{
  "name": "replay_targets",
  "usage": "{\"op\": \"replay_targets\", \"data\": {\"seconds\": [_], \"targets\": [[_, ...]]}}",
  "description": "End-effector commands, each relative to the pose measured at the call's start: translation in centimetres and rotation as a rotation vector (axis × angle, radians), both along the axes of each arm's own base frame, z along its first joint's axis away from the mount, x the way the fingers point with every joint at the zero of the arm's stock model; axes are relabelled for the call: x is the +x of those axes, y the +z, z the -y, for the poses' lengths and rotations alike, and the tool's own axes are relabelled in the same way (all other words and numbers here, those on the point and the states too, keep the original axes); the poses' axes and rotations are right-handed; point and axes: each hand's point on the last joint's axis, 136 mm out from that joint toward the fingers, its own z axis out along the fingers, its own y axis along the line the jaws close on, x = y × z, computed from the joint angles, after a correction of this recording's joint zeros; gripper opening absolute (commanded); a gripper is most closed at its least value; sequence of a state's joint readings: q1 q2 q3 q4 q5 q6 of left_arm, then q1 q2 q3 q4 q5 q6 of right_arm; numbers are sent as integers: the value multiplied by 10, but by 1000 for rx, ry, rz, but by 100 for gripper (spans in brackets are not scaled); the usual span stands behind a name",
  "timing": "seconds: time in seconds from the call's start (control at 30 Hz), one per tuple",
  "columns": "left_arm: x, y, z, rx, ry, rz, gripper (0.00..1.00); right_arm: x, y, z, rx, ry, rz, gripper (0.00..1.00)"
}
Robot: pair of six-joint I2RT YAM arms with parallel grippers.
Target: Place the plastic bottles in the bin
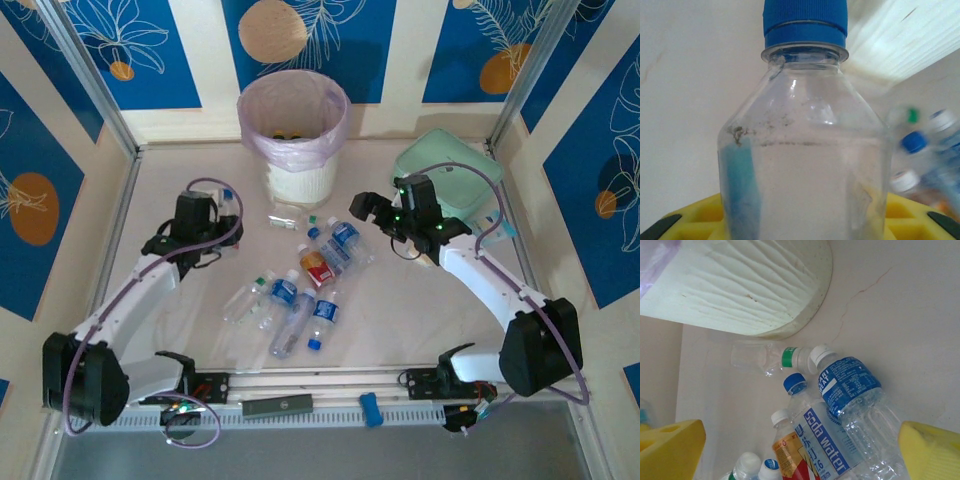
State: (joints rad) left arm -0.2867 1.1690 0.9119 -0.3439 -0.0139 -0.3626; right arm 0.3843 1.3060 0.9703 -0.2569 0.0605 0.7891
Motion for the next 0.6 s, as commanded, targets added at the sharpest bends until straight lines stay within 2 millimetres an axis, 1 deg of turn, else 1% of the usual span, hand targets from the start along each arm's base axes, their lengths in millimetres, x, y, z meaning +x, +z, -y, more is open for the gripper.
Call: {"op": "replay_targets", "data": {"seconds": [0.0, 0.1, 0.2, 0.3, 0.43, 0.57], "targets": [[-1, 61, 19, -74, -91, 116, 39, 0, 4, -4, -22, 19, -2, 99], [5, 107, 31, -136, -139, 219, 40, 0, 2, -7, -44, 27, -2, 99], [16, 147, 44, -191, -192, 312, 40, -2, 0, -9, -55, 40, -11, 99], [32, 177, 57, -215, -235, 366, 39, -5, -3, -14, -64, 58, -25, 99], [57, 207, 76, -251, -297, 410, 39, -11, -4, -22, -88, 96, -26, 99], [81, 223, 92, -269, -348, 413, 41, -16, -5, -26, -125, 112, -21, 99]]}}
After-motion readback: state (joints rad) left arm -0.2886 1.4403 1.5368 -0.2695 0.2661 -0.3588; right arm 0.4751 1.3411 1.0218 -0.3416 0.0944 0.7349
